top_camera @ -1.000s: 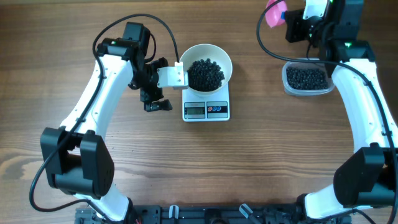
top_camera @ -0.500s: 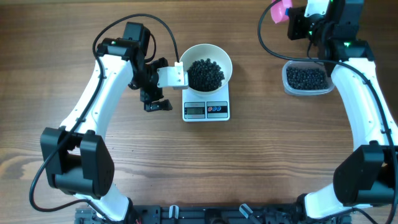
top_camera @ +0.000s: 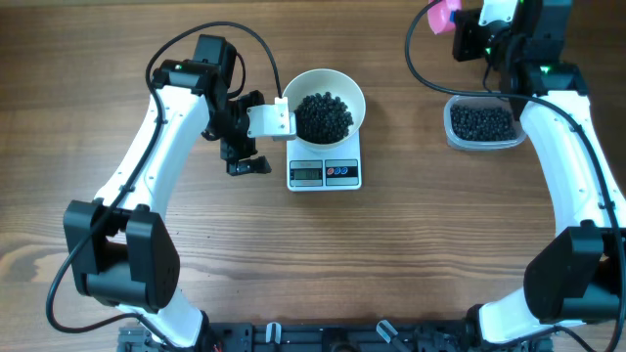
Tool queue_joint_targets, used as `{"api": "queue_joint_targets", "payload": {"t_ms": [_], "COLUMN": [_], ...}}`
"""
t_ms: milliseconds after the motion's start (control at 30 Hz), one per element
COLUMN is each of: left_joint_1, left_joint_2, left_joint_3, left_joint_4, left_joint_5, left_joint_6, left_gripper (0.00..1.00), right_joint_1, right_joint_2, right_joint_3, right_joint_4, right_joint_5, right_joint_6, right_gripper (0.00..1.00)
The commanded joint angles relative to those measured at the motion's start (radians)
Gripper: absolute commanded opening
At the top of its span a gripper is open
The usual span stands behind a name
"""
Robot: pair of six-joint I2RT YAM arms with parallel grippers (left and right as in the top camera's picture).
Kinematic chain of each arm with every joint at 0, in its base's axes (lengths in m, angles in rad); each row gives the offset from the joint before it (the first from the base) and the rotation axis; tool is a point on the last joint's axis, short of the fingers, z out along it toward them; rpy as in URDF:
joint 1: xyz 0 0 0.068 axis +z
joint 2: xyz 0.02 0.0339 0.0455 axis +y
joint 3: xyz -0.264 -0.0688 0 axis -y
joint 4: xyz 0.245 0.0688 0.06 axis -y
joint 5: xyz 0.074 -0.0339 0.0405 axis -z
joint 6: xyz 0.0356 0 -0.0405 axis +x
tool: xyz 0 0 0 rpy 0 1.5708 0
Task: Scoop item into bowl and weigh 150g on scale
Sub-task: 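Carry the empty scoop back to the bean tub with the right gripper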
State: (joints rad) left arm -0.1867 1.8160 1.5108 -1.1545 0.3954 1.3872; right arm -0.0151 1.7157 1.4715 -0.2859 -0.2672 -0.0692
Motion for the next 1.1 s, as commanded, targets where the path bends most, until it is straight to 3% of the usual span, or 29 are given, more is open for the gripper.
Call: {"api": "queue_joint_targets", "payload": {"t_ms": [0,433,733,1067], "left_joint_1": [0.006,0.006,0.006,0.006], "left_joint_2": [0.002,0.002,0.002,0.002], "left_joint_3": [-0.008,-0.008,-0.008,-0.008], "left_joint_4": [0.000,0.000,0.000,0.000], "left_joint_5": [0.027,0.027,0.027,0.027], "left_joint_6": [0.019,0.019,0.019,0.019], "left_gripper": [1.00,1.00,1.00,1.00], "right_joint_1": [0.001,0.002,0.001,0.001], "right_joint_2": [0.015,0.016,0.016,-0.003], "right_joint_3": [0.009,0.009,0.009,0.009], "right_joint_4": [0.028,0.026,-0.136,-0.198], "right_joint_5": [0.014,-0.032,-0.040,-0.205], "right_joint_6": [-0.010,-0.005,-0.007,0.001], "right_gripper": [0.04,0.04,0.04,0.04]}}
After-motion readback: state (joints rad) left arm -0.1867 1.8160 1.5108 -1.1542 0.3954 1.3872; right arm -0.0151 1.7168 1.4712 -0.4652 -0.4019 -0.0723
